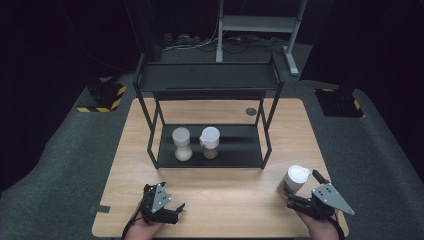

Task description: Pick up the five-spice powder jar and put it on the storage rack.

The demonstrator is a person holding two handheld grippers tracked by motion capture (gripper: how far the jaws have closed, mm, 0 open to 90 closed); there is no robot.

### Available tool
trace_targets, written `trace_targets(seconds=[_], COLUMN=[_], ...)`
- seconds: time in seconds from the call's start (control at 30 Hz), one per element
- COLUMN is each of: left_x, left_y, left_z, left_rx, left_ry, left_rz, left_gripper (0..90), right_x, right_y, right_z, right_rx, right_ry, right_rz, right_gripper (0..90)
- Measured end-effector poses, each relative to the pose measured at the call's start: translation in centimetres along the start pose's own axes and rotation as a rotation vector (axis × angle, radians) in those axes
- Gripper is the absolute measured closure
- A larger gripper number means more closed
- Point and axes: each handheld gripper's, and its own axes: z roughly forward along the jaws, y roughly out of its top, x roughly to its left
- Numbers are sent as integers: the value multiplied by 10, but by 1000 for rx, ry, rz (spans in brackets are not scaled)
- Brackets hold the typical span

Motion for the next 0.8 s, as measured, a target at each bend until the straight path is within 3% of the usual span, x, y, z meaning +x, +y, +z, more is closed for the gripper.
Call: trace_targets(seconds=[0.8], left_x=[0], left_y=[0], left_z=[0], left_rx=[1], left_ry=[-1], left_rz=[1], left_gripper=[11], right_x=[-12], right_y=[-25], right_z=[7], right_rx=[51], right_ry=[-14], right_rz=[66], right_gripper=[2])
